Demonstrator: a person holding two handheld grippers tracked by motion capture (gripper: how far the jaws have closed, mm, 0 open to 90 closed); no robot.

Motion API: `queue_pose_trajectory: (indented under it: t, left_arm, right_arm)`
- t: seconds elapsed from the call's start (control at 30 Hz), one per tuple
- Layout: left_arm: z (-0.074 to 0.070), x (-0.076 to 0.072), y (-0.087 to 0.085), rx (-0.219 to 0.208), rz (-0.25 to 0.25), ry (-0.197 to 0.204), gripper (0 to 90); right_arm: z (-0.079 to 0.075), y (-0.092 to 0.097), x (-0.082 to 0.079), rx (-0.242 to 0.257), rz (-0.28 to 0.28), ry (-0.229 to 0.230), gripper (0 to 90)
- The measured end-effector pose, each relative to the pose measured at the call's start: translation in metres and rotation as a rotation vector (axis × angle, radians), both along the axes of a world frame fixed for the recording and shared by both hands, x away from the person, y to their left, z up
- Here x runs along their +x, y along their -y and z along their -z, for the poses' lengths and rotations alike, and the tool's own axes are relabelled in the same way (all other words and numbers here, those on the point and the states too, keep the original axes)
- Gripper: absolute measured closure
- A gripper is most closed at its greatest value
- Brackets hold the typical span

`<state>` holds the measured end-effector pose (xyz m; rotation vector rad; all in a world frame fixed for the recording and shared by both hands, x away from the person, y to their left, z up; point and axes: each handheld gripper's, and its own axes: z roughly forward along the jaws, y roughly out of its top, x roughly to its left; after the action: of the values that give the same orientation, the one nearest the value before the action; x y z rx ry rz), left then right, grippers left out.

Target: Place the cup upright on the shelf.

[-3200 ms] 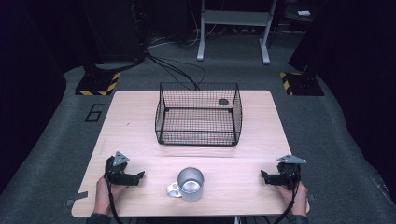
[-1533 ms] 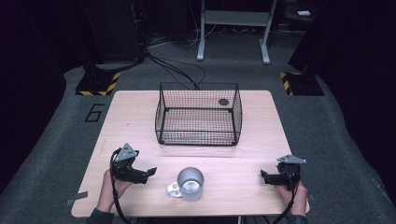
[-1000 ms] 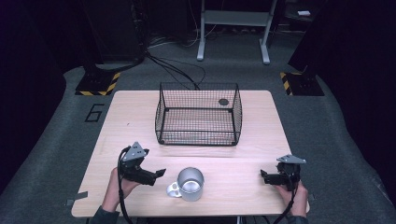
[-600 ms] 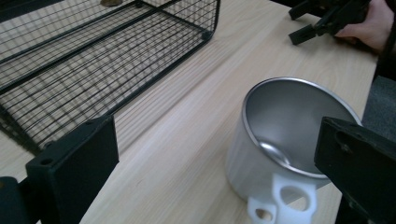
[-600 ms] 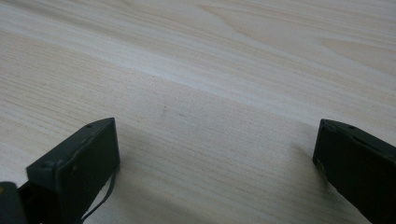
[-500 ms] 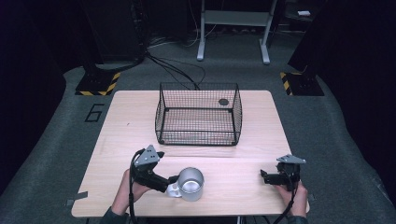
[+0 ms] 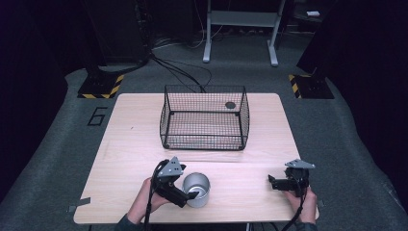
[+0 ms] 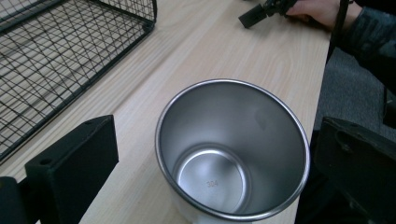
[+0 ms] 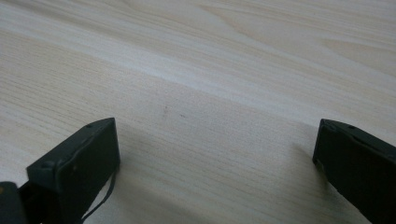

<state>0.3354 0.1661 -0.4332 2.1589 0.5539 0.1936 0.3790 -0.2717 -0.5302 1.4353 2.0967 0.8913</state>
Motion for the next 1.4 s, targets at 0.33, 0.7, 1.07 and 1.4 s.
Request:
queue_pose_trajectory:
  t: [0.33, 0.7, 1.07, 1.4]
  left_arm:
    - [0.013, -0.002, 0.015, 0.060, 0.035, -0.008, 0.0]
    - [0.022, -0.005, 0.025, 0.139, 0.001, 0.027, 4.6]
    - [0.025, -0.010, 0.025, 0.127, -0.012, 0.074, 6.2]
    - [0.016, -0.003, 0.015, 0.090, -0.033, 0.070, 6.2]
  right_arm:
    - [0.000, 0.000, 0.000, 0.001, 0.003, -0.002, 0.0]
    - [0.000, -0.001, -0.001, 0.000, 0.009, -0.005, 0.0]
    - [0.000, -0.001, -0.001, 0.004, 0.010, -0.002, 0.0]
    - [0.000, -0.001, -0.001, 0.002, 0.012, -0.002, 0.0]
